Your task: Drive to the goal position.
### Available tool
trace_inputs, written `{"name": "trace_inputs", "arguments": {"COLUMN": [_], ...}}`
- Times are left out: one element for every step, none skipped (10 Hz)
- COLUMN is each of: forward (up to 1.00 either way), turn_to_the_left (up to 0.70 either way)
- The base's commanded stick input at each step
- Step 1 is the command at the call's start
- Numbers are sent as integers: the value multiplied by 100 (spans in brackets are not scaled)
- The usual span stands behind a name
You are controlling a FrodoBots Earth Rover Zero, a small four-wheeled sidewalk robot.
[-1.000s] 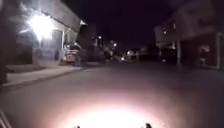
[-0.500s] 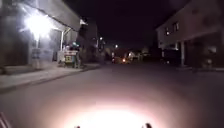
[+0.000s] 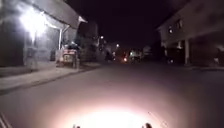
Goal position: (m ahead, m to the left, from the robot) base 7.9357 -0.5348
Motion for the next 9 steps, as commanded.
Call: {"name": "trace_inputs", "arguments": {"forward": [85, 85, 85, 85, 85, 85, 85, 85, 85], "turn_to_the_left": [-34, -32, -18, -7, 0, 0, 0, 0, 0]}}
